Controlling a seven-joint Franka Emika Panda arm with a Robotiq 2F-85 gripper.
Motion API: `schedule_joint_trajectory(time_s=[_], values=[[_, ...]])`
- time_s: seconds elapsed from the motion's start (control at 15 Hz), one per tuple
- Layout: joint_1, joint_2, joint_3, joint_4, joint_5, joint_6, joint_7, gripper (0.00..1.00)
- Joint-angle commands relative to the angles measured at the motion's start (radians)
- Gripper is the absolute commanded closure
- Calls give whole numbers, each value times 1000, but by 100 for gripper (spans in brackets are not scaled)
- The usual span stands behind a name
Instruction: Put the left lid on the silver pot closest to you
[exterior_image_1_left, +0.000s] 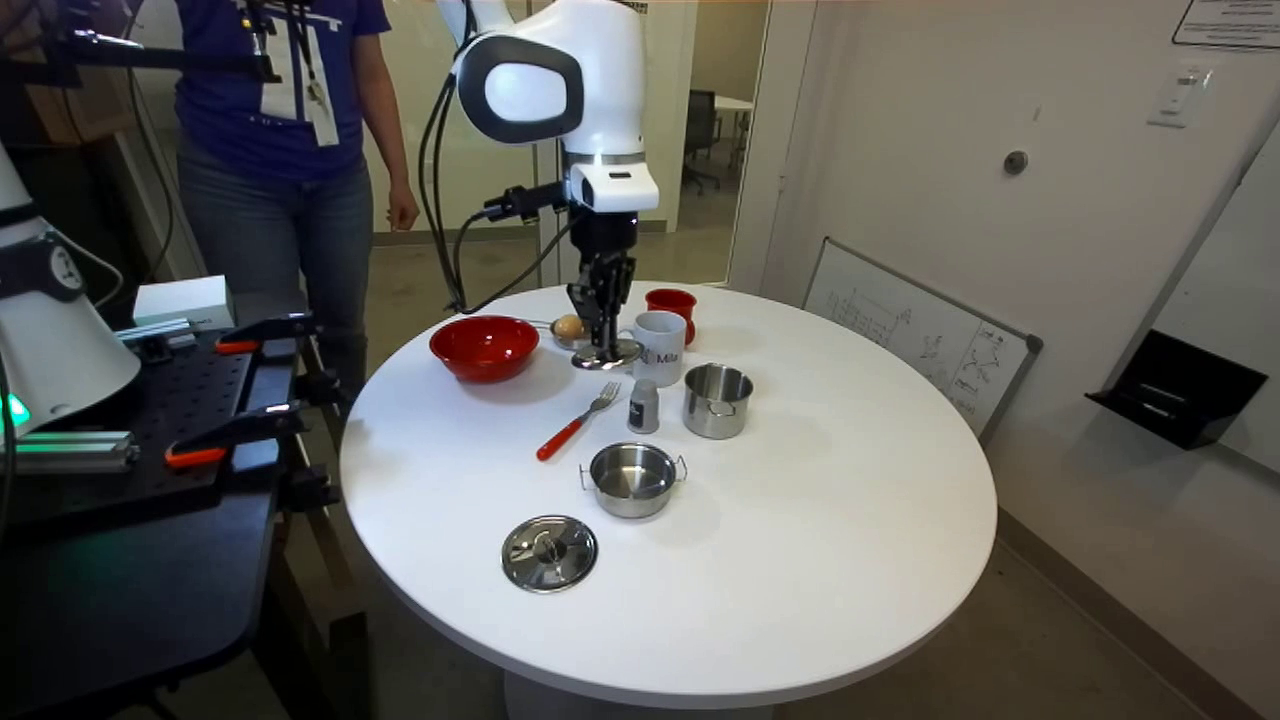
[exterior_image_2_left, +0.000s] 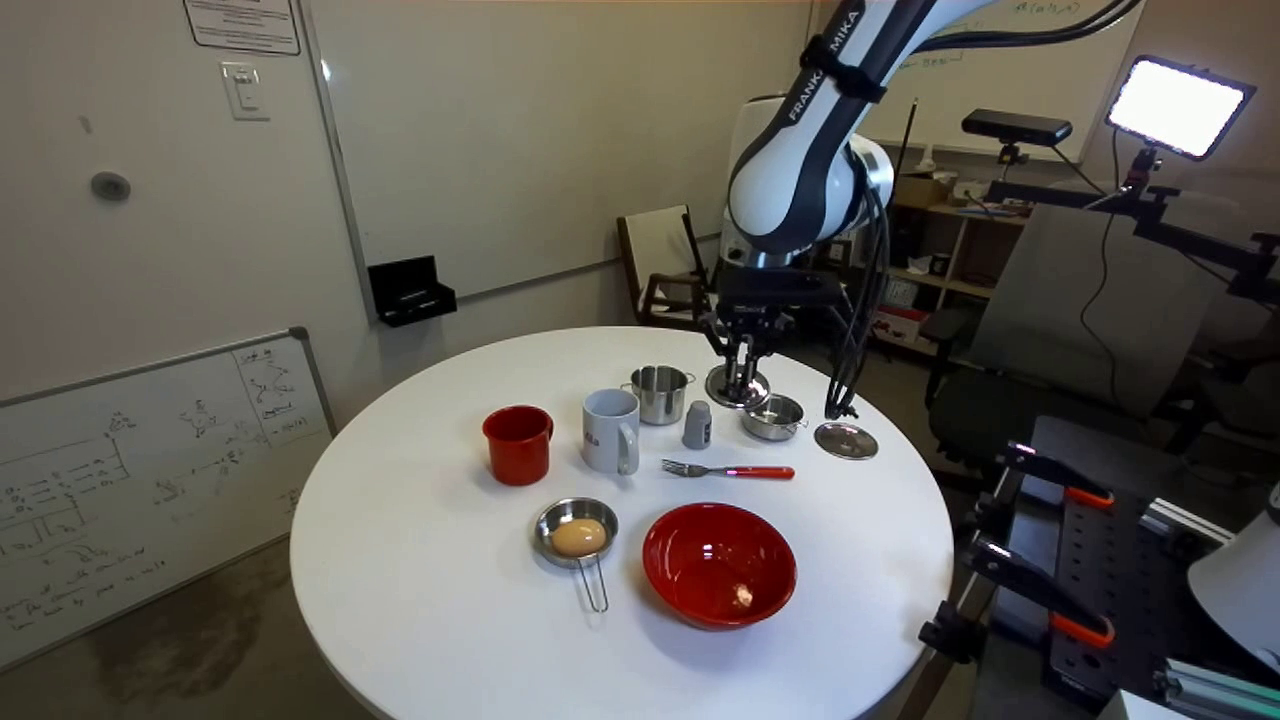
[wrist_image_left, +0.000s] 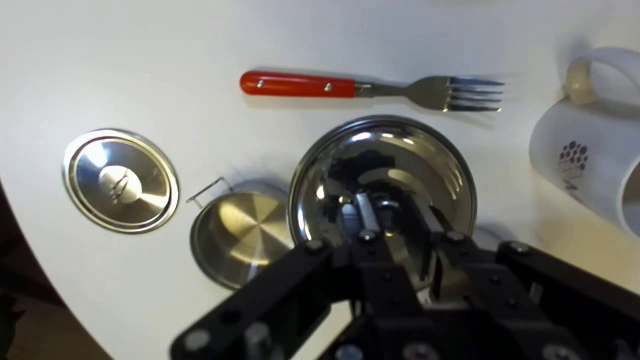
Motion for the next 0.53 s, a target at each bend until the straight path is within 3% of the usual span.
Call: schedule_joint_trajectory(time_s=[0.0,0.07,0.13,0.2,0.47], values=[[11,-82,-74,-55,-107,-8,51,92],[7,-92,-86,-57,-127,-6,56,92],[-26,-44,-39,-21,-94,0,29,92],[-33,-51,-42,-23,-100,0,30,81],[-40,-45,-29,-23,-96,0,27,81]])
